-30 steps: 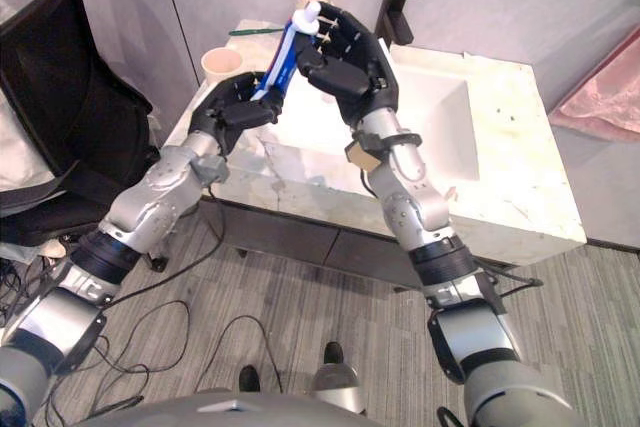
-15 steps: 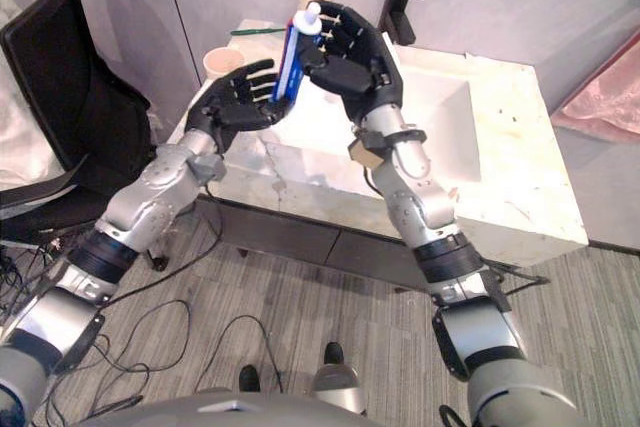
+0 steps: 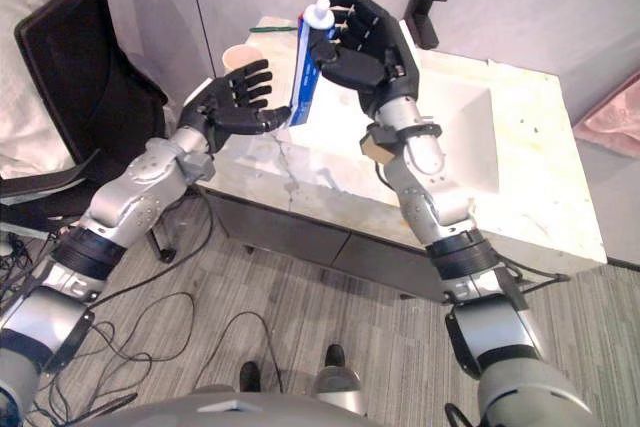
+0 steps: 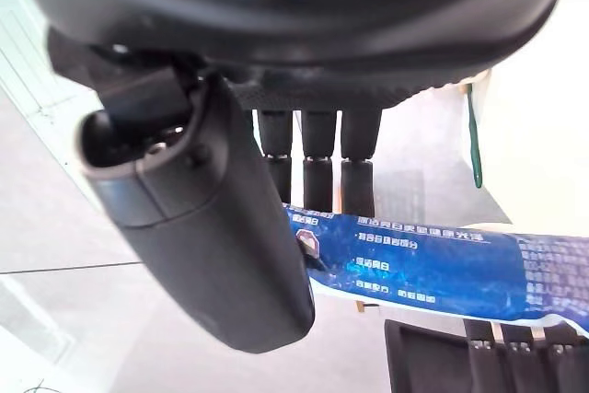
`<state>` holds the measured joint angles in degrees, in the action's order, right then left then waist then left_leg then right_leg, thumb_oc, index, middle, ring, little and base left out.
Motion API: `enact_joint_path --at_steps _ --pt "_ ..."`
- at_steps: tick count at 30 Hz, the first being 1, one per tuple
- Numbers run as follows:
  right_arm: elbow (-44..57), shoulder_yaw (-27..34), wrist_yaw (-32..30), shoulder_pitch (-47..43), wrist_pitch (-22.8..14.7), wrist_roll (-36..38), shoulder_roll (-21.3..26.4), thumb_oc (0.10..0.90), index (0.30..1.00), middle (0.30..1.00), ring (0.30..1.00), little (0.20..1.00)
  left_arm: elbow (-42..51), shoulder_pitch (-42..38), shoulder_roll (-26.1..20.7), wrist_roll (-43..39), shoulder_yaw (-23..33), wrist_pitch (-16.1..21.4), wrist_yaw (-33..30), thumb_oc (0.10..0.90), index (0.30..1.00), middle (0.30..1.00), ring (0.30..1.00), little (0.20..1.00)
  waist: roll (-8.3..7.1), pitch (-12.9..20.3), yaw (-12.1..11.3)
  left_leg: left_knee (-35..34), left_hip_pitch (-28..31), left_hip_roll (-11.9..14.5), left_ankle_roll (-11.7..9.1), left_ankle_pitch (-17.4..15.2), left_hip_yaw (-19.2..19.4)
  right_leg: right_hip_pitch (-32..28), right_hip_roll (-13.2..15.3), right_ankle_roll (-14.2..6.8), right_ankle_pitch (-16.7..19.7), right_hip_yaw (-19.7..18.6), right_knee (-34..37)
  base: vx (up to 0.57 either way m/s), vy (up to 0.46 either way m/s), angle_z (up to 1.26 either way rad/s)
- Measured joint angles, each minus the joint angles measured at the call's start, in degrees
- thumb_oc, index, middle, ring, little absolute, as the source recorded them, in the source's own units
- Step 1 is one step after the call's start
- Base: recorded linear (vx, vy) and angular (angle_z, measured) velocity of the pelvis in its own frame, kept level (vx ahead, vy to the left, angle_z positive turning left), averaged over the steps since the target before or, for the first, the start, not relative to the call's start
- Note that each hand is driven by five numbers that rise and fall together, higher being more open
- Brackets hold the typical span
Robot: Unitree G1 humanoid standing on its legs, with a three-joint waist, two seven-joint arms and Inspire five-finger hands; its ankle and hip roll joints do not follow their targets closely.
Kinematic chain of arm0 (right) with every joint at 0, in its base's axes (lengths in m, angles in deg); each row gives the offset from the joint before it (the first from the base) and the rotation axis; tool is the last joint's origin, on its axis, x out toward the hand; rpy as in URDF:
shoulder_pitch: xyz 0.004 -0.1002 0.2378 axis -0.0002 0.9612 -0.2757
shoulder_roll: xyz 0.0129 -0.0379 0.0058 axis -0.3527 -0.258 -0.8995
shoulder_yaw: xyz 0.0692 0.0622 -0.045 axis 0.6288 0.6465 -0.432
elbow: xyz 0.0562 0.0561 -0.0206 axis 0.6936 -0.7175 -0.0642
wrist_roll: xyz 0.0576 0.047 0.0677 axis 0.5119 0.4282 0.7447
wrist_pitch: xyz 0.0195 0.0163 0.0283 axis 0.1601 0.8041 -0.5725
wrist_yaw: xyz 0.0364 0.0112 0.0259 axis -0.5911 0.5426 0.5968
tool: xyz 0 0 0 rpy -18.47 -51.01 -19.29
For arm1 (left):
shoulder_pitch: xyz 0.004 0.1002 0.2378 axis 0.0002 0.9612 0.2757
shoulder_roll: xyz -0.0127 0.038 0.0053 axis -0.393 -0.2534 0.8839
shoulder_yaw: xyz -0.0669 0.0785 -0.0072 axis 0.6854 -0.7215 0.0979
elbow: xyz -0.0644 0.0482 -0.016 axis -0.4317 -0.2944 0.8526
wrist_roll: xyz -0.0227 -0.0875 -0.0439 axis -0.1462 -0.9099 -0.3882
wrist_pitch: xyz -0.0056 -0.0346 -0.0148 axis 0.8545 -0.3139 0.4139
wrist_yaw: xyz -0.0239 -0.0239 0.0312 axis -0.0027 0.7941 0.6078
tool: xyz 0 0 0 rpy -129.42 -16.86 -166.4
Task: Organize the bathroom.
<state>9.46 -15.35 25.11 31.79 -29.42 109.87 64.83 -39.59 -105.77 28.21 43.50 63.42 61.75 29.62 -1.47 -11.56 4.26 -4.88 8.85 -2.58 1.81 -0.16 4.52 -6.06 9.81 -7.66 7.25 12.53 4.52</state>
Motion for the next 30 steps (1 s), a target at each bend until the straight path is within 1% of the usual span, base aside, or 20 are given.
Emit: enact_joint_path --at_steps 2,4,6,8,10,11,13,16,17,19,22,23,24,25,26,27,28,29,30 --pt "-0.01 0.02 -0.90 -0.44 -0.87 -0.06 1.30 0.400 0.300 0.300 0.300 0.300 0.01 0.02 -0.87 0.50 0.49 -0.35 0.77 0.800 0.900 0.900 0.900 0.900 0.01 -0.01 -0.77 0.00 -0.07 -0.02 0.00 0.00 -0.12 0.00 0.04 0.00 0.00 0.18 0.00 -0.06 0.057 0.04" --pt "-0.02 0.03 -1.79 -1.90 -0.95 -0.08 2.10 0.400 0.300 0.300 0.300 0.300 0.68 0.11 -2.24 2.25 0.82 -1.60 1.63 0.800 0.900 0.900 0.900 0.900 0.04 -0.03 -1.13 0.00 -0.28 -0.05 0.00 0.00 -0.41 0.00 0.10 0.00 0.00 0.47 0.00 -0.05 0.057 0.07" --pt "-0.02 0.05 -2.04 -3.03 -1.47 -0.09 3.82 0.400 0.300 0.300 0.300 0.300 1.88 0.20 -3.07 2.27 1.07 -2.83 2.19 0.800 0.900 0.900 0.900 0.900 0.05 -0.03 -1.56 0.00 -0.35 -0.06 0.01 0.02 -1.07 -0.21 0.12 0.00 0.00 1.46 -0.01 -0.04 0.057 0.15" --pt "-0.05 0.06 -2.18 -4.29 -1.79 -0.41 5.56 0.400 0.300 0.300 0.300 0.300 2.58 0.40 -3.61 2.28 1.56 -3.79 2.77 0.800 0.900 0.900 0.900 0.900 0.11 -0.06 -2.57 0.00 -0.36 -0.07 0.01 0.03 -1.40 -0.47 0.18 0.02 0.02 1.81 -0.01 -0.03 0.046 0.13" --pt "-0.25 0.24 -2.52 -5.58 -2.56 -1.83 7.22 0.400 0.300 0.300 0.300 0.300 3.94 2.03 -4.91 2.25 3.04 -4.81 2.80 0.800 0.900 0.900 0.900 0.900 0.17 -0.08 -2.82 0.00 -0.38 -0.04 0.00 0.08 -2.64 -1.16 0.20 0.02 0.02 3.10 -0.01 -0.02 0.021 0.26" --pt "-0.25 0.31 -2.57 -5.93 -2.98 -1.90 7.87 0.400 0.300 0.300 0.300 0.300 4.59 3.18 -5.27 2.23 4.20 -4.96 2.82 0.800 0.900 0.900 0.900 0.900 0.19 -0.06 -3.14 0.00 -0.36 -0.03 0.00 0.09 -2.86 -1.25 0.20 0.02 0.02 3.09 -0.01 -0.02 0.019 0.23" --pt "-0.25 1.09 -2.94 -6.35 -3.70 -1.91 9.28 0.400 0.300 0.300 0.300 0.300 5.14 6.03 -5.72 1.80 7.24 -5.10 3.80 0.800 0.900 0.900 0.900 0.900 0.23 -0.07 -4.55 0.00 -0.63 -0.03 0.00 0.09 -3.19 -1.37 0.24 0.02 0.02 3.36 -0.01 -0.01 0.006 0.15" --pt "-0.80 2.56 -4.23 -6.53 -4.55 -1.92 11.93 0.400 0.300 0.300 0.300 0.300 7.62 13.08 -7.51 1.96 12.24 -6.84 4.67 0.800 0.900 0.900 0.900 0.900 0.36 -0.07 -6.38 0.02 -0.60 -0.02 -0.02 0.13 -4.86 -2.07 0.24 0.02 0.01 5.10 0.00 0.00 0.003 0.26" --pt "-1.00 2.70 -4.54 -6.54 -4.65 -1.94 12.66 0.400 0.300 0.300 0.300 0.300 8.25 14.73 -7.67 1.96 13.35 -7.33 4.70 0.800 0.900 0.900 0.900 0.900 0.38 -0.07 -6.83 0.02 -0.61 -0.02 -0.02 0.13 -5.20 -2.23 0.26 0.02 0.01 5.35 0.00 0.01 0.000 0.28" --pt "-1.81 3.61 -5.52 -6.62 -4.69 -2.05 14.12 0.400 0.300 0.300 0.300 0.300 9.35 19.51 -8.06 1.96 15.56 -7.47 5.45 0.800 0.900 0.900 0.900 0.900 0.38 -0.07 -9.11 0.03 -0.86 -0.07 -0.02 0.13 -6.22 -2.59 0.33 0.02 0.01 6.12 -0.02 0.01 -0.004 0.28" --pt "-3.24 3.96 -7.05 -6.67 -5.55 -2.17 14.20 0.400 0.300 0.300 0.300 0.300 10.64 24.48 -8.26 1.98 17.34 -7.49 6.29 0.800 0.900 0.900 0.900 0.900 0.51 -0.12 -10.35 0.05 -0.95 0.06 0.06 0.19 -7.42 -2.74 0.36 0.02 0.01 6.19 -0.91 0.04 -0.028 0.33" --pt "-4.36 4.15 -7.43 -6.63 -5.56 -2.55 14.25 0.400 0.300 0.300 0.300 0.300 10.72 25.78 -8.17 1.99 17.47 -7.46 6.60 0.800 0.900 0.900 0.900 0.900 0.97 -0.35 -10.94 0.15 -0.94 0.29 0.35 0.40 -8.90 -2.75 0.26 0.19 -0.17 5.92 -2.66 0.08 -0.061 0.52" --pt "-4.83 4.24 -7.53 -6.56 -5.56 -3.32 14.51 0.400 0.300 0.300 0.300 0.300 10.71 26.31 -7.63 2.01 17.67 -7.47 6.94 0.800 0.900 0.900 0.900 0.900 1.95 -0.93 -10.25 0.32 -0.45 0.82 0.65 0.57 -10.61 -1.94 0.07 0.38 -1.27 5.18 -5.60 0.07 -0.091 0.95" --pt "-5.05 4.46 -7.76 -6.00 -5.55 -3.89 14.91 0.400 0.300 0.300 0.300 0.300 10.80 26.73 -7.20 2.07 17.64 -7.49 7.10 0.800 0.900 0.900 0.900 0.900 3.22 -1.55 -9.09 0.54 -0.48 1.78 0.67 0.59 -13.37 -0.49 -2.03 -0.96 -5.52 -0.56 -7.56 0.07 -0.060 0.95" --pt "-4.96 4.49 -7.82 -5.98 -5.54 -4.33 14.94 0.400 0.300 0.300 0.300 0.300 10.81 26.72 -7.34 2.08 17.83 -7.42 7.13 0.800 0.900 0.900 0.900 0.900 3.39 -1.66 -9.05 0.54 -0.59 1.92 0.68 0.59 -14.91 -0.16 -3.76 -0.85 -6.60 -3.91 -4.36 0.03 -0.081 0.94" --pt "-4.70 4.49 -7.57 -5.90 -5.54 -4.48 14.93 0.400 0.300 0.300 0.300 0.300 10.80 26.85 -7.31 2.07 18.43 -7.43 7.19 0.800 0.900 0.900 0.900 0.900 3.12 -1.67 -9.00 0.62 -0.75 1.61 0.67 0.60 -15.56 0.10 -4.86 -0.78 -6.33 -6.75 -0.79 0.05 -0.083 0.58" --pt "-4.66 4.49 -7.28 -5.91 -5.54 -4.47 14.93 0.400 0.300 0.300 0.300 0.300 10.83 27.06 -7.48 2.05 18.71 -7.43 7.30 0.800 0.900 0.900 0.900 0.900 2.37 -1.60 -9.16 0.57 -0.67 0.59 0.63 0.58 -16.11 0.64 -5.05 -0.88 -4.66 -7.39 0.57 0.05 -0.146 0.68" --pt "-3.93 4.90 -7.03 -5.46 -5.53 -4.54 14.97 0.400 0.300 0.300 0.300 0.300 11.32 28.52 -7.14 1.93 20.01 -6.83 7.84 0.800 0.900 0.900 0.900 0.900 0.78 -1.32 -9.41 0.29 -0.35 -1.75 0.53 0.51 -17.09 0.34 -4.04 1.39 -3.39 -6.01 0.29 0.12 -0.147 0.53" --pt "-3.02 5.37 -6.95 -4.99 -5.55 -4.53 14.88 0.400 0.300 0.300 0.300 0.300 11.74 30.63 -5.89 1.86 21.39 -5.86 8.37 0.800 0.900 0.900 0.900 0.900 1.22 -1.07 -9.54 0.18 -0.25 -1.80 0.15 0.12 -17.33 0.21 -4.00 1.90 -3.85 -5.82 0.29 0.12 -0.130 0.49"
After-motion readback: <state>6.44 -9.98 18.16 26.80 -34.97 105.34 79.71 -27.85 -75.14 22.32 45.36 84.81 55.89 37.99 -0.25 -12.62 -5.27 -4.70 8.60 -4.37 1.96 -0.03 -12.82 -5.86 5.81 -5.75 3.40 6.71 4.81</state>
